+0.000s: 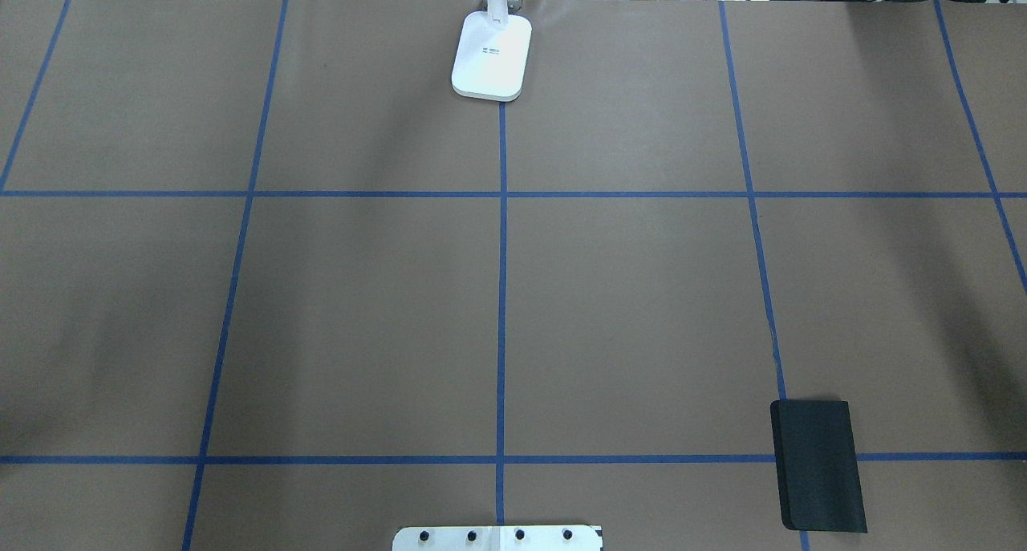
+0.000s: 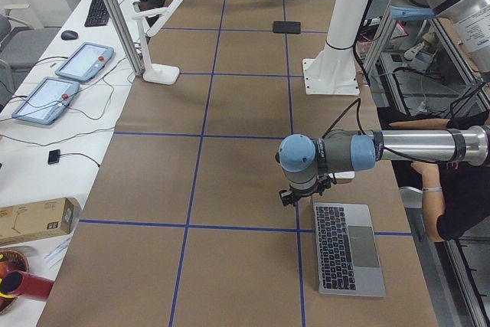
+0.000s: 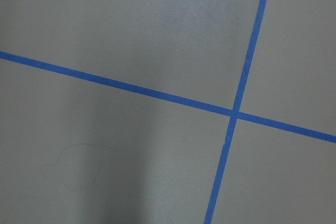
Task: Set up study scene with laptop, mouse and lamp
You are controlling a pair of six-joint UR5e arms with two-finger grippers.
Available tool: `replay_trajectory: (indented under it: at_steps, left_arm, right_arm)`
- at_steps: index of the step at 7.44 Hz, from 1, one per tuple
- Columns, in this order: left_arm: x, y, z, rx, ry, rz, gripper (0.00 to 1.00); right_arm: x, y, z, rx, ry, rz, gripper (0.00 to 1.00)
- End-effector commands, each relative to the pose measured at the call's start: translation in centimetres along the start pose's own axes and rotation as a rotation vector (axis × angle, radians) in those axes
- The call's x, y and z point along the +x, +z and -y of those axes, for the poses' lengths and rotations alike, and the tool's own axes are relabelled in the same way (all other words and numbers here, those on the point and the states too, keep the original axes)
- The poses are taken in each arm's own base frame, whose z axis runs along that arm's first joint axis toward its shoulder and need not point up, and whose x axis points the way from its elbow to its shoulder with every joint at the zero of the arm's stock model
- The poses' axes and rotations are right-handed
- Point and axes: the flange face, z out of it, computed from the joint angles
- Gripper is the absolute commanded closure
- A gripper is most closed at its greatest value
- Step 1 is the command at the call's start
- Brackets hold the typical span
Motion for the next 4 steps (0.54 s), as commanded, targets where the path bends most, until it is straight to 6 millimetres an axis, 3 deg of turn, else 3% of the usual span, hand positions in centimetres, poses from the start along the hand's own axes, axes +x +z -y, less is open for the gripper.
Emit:
replay_trajectory:
  at_steps: [1, 2, 4]
  left_arm:
    - [-0.16, 1.01, -0.33, -0.014, 0.010, -0.028, 0.09]
    - [-0.24, 1.29, -0.68, -0.016, 0.002, -0.033, 0.13]
    - [-0.42, 1.37, -0.73, -0.015, 0.006, -0.030, 0.43]
  right_arm:
    - [-0.16, 0.18, 0.10, -0.003, -0.003, 0.000, 0.00]
    - [-0.19, 0.13, 0.11, -0.002, -0.006, -0.002, 0.00]
    - [-0.09, 0.12, 0.11, -0.002, -0.006, -0.012, 0.00]
